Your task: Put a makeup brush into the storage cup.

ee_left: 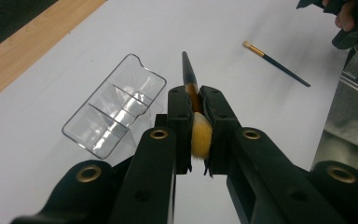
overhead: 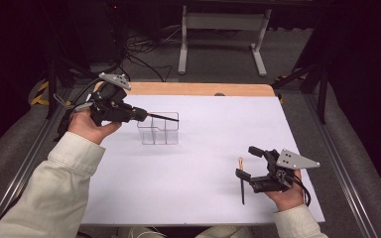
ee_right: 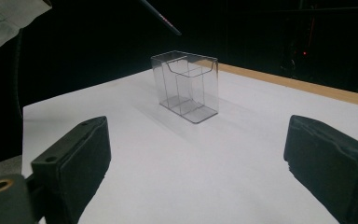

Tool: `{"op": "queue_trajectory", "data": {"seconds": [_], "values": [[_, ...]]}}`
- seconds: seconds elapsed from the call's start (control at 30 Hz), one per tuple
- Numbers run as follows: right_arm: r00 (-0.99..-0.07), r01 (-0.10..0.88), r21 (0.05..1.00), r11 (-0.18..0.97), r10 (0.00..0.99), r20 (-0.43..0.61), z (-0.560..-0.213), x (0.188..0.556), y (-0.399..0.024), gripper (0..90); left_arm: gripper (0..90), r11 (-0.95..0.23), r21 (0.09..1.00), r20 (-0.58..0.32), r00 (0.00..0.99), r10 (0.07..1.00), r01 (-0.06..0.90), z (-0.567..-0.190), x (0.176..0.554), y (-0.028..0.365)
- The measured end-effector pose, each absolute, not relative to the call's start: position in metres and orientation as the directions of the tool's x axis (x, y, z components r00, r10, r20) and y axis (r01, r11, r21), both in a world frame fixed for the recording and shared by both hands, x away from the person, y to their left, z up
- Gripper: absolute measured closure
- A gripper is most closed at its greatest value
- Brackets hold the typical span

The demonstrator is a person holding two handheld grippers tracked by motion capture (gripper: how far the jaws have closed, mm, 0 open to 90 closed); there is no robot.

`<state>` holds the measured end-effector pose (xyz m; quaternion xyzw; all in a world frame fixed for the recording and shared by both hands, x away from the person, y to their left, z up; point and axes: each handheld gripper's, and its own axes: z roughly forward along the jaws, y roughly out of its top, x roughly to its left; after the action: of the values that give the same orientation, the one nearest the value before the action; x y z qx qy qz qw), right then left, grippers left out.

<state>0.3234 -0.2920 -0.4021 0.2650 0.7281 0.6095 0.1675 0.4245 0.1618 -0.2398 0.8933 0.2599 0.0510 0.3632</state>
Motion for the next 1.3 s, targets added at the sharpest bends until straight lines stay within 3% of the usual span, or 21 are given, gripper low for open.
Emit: {"op": "queue_trajectory", "data": {"seconds": [0.8, 1.3], "values": [[-0.805, 0.186, 0.978, 0.096, 0.586, 0.095, -0.401, 0.320, -0.297, 7.7, 83.3, -0.599, 0.571, -0.068, 0.759, 0.648, 0.562, -0.229, 0.433, 0.151], [-0.806, 0.190, 0.978, 0.090, 0.582, 0.103, -0.402, 0.320, -0.298, 7.7, 83.3, -0.622, 0.512, -0.025, 0.733, 0.680, 0.593, -0.231, 0.439, 0.145]]}}
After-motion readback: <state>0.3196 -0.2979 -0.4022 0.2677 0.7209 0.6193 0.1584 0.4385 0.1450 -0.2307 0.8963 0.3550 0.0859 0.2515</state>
